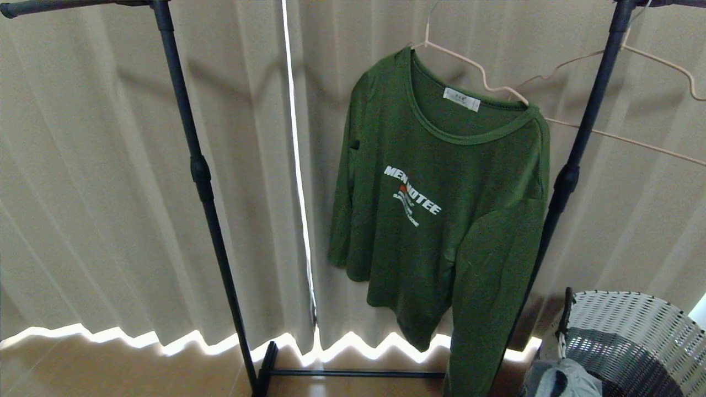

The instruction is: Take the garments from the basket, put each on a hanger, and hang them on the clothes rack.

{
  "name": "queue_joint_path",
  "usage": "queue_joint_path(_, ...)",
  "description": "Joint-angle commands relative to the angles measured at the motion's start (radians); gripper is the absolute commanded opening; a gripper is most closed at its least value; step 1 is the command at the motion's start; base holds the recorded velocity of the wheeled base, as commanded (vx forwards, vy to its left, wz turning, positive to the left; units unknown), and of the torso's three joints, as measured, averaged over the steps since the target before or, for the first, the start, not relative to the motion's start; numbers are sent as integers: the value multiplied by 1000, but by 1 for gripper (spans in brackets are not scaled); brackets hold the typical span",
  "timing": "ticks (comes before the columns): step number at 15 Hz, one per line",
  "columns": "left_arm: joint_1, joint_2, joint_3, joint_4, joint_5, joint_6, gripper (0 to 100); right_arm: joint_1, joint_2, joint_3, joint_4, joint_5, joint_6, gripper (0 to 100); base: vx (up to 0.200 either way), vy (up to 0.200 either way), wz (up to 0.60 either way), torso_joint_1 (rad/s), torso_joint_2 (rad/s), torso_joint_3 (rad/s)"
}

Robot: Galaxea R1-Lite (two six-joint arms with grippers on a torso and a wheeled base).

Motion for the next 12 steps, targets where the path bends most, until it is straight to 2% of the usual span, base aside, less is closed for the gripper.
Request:
queue_joint_path(1,0,0,0,0,0,11,100,0,0,-9,15,21,-36,100,0,0,0,0,0,0)
queue_joint_path(3,0,0,0,0,-2,11,100,6,35,-86,81,35,-59,100,0,0,0,0,0,0)
queue_joint_path(4,0,0,0,0,-3,9,100,35,131,-199,159,33,-67,100,0,0,0,0,0,0)
queue_joint_path(5,0,0,0,1,-5,9,100,43,155,-219,171,33,-67,100,0,0,0,0,0,0)
queue_joint_path(6,0,0,0,0,-5,9,100,89,377,-351,231,26,-67,100,0,0,0,0,0,0)
queue_joint_path(7,0,0,0,1,-2,8,100,86,513,-390,233,16,-69,100,0,0,0,0,0,0)
queue_joint_path(8,0,0,0,1,-2,6,100,81,578,-402,231,9,-69,100,0,0,0,0,0,0)
queue_joint_path(9,0,0,0,0,1,5,100,74,780,-425,228,-33,-109,100,0,0,0,0,0,0)
queue_joint_path(12,0,0,0,0,1,5,100,69,1056,-431,217,-105,-253,100,0,0,0,0,0,0)
